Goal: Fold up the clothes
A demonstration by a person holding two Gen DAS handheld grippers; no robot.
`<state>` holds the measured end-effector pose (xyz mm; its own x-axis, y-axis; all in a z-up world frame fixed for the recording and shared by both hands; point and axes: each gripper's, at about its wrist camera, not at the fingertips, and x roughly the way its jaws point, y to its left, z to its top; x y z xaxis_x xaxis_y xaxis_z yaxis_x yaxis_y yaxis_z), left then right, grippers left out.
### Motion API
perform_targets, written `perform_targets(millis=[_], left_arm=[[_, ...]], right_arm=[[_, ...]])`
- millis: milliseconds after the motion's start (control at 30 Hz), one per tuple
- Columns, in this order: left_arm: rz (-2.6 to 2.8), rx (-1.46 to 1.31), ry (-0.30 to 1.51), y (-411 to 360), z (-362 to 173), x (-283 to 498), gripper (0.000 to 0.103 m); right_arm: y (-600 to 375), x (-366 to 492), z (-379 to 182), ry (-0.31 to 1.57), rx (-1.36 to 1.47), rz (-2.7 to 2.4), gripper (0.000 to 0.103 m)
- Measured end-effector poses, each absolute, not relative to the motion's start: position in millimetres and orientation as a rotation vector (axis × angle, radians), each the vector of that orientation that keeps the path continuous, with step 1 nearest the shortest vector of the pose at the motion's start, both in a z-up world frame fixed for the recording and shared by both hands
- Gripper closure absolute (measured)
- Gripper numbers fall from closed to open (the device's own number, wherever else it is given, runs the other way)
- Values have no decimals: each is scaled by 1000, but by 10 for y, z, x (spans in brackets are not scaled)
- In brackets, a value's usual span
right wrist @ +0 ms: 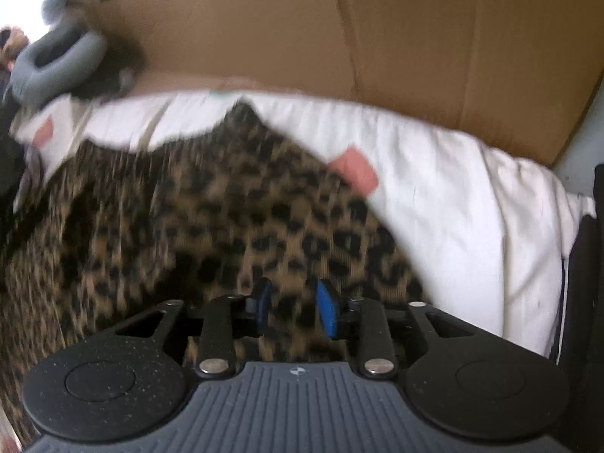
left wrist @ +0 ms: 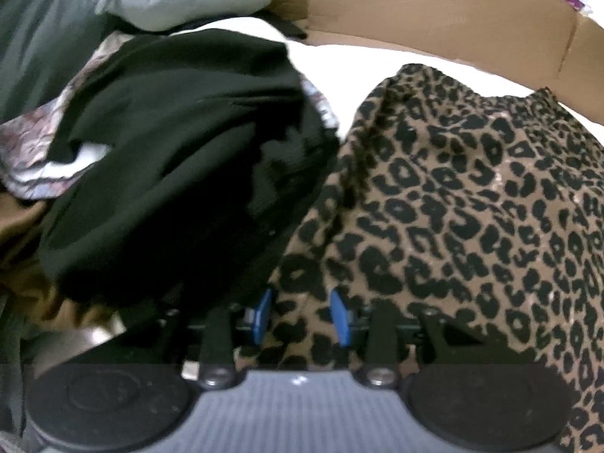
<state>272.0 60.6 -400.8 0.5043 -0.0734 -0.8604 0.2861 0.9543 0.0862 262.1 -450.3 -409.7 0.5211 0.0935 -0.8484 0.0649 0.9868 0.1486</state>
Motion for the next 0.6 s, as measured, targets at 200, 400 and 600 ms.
perform_targets(millis=[200,400,600], left_arm=[[-200,241,1025,702,-3968,2543,65],[-197,172,1023,898,-3873,2353,64],[-181,137,1043,1014,-3856,2214,64]], right_arm=[[-4470,2255,-4164,1067,132,34,62],[-4563,1973,-3973,1029,154,-2,62],[-4631,1725,-3819,1006,174,-26,62]])
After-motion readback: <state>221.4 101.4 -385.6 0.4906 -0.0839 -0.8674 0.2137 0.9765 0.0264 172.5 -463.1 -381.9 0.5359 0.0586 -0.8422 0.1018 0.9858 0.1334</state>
